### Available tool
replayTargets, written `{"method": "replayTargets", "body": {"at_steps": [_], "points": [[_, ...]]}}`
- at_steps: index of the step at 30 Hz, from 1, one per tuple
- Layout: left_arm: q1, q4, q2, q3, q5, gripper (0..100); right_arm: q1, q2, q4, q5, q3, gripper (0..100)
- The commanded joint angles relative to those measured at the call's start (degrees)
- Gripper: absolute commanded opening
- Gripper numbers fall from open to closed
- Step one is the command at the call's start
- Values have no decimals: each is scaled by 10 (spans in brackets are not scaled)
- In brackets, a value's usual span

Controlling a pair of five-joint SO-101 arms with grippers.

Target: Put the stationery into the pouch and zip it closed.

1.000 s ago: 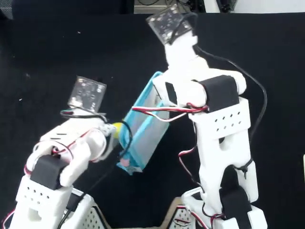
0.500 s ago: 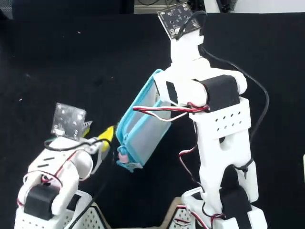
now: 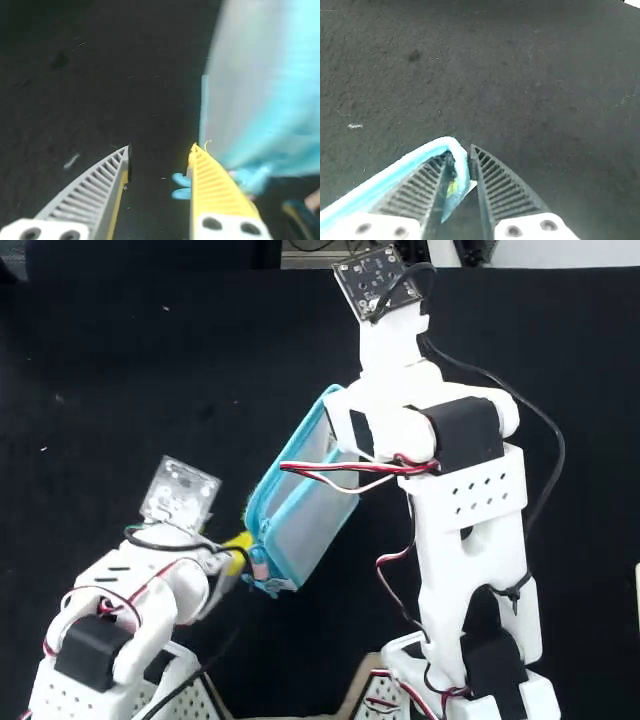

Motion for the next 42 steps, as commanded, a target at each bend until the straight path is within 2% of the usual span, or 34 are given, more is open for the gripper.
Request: {"method": "replayTargets", "body": {"at_steps": [1,7,13,18,23,26,30,32,36,42], "points": [[60,2,4,-55,-8,196,9,-3,-9,-4,-9,11],[85,-40,4,-58,-8,196,9,-29,31,-3,-37,11],[131,-39,4,-101,-9,196,6,-51,30,-3,-28,11],[95,-43,4,-155,-9,196,6,-51,21,-1,1,11],[30,-55,11,-204,-9,196,4,-88,-9,93,49,11],[-5,-91,11,-205,-9,196,-6,-138,-45,126,116,11],[-25,-137,11,-204,-5,196,-77,-235,-98,163,233,11],[-23,-149,11,-210,-4,196,-107,-290,-149,173,297,11],[-4,-148,11,-212,-4,196,-115,-378,-258,183,415,11],[10,-165,19,-219,-6,196,-130,-443,-343,183,519,11]]}}
